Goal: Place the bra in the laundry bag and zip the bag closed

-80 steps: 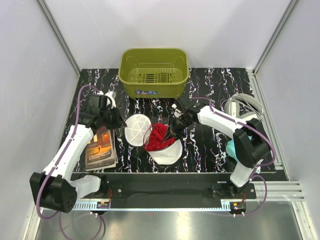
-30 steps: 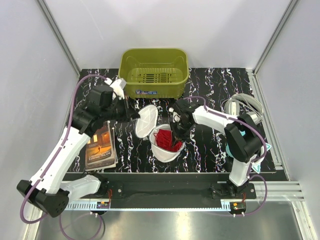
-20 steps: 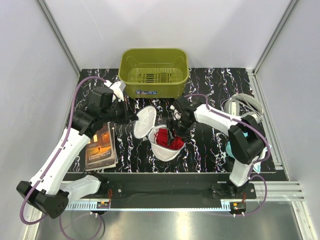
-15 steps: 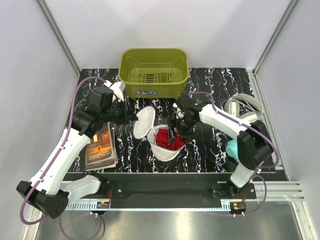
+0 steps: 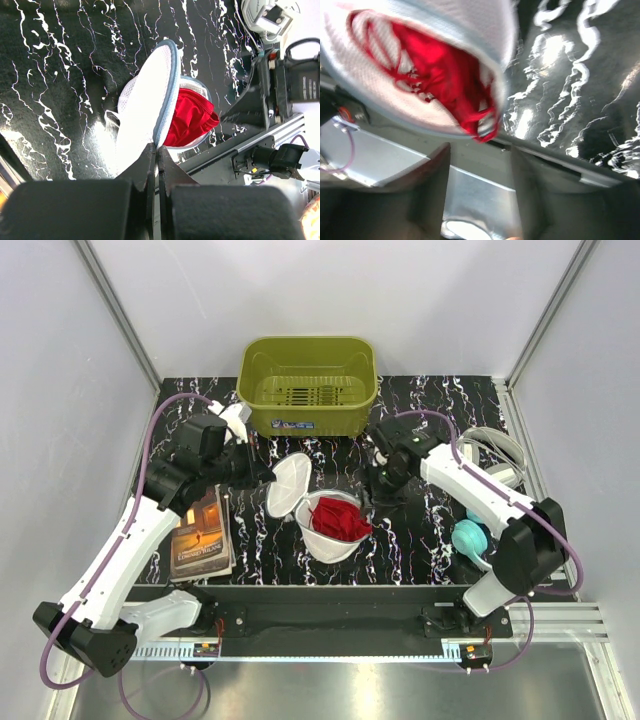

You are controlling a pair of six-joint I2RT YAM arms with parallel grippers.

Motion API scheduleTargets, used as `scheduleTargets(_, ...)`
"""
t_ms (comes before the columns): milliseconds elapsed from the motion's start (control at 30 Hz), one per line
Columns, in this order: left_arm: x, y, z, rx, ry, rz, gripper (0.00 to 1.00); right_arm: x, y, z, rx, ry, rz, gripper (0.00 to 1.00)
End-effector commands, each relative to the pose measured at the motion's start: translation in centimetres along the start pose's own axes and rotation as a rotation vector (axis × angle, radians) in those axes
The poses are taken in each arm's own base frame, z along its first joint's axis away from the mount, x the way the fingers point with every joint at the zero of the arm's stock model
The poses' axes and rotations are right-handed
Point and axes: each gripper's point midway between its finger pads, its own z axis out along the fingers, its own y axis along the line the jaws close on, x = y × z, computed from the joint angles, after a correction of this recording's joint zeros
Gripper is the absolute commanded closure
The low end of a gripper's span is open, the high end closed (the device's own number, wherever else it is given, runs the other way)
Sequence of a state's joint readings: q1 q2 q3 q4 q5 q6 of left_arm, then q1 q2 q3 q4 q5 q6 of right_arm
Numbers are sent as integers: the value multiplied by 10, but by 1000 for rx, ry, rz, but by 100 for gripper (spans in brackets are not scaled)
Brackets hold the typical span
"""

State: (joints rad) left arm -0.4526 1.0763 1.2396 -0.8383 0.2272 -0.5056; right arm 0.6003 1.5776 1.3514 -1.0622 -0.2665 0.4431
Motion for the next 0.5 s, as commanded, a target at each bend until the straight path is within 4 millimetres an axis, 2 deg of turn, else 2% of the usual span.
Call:
scheduleTargets(0, -3, -4, -5, 14, -22, 21, 100, -14, -25, 1, 13, -77, 51, 58)
scheduleTargets(33, -2, -3, -5, 14, -21, 20, 100, -16, -27, 3, 7, -82, 54, 62)
scheduleTargets(133, 0, -2, -5, 11, -14, 22, 100, -22, -21, 11, -42, -94, 35, 62)
scheduleTargets(467, 2, 3, -3, -8, -7, 26, 100, -18, -21, 39, -87, -59, 52, 64)
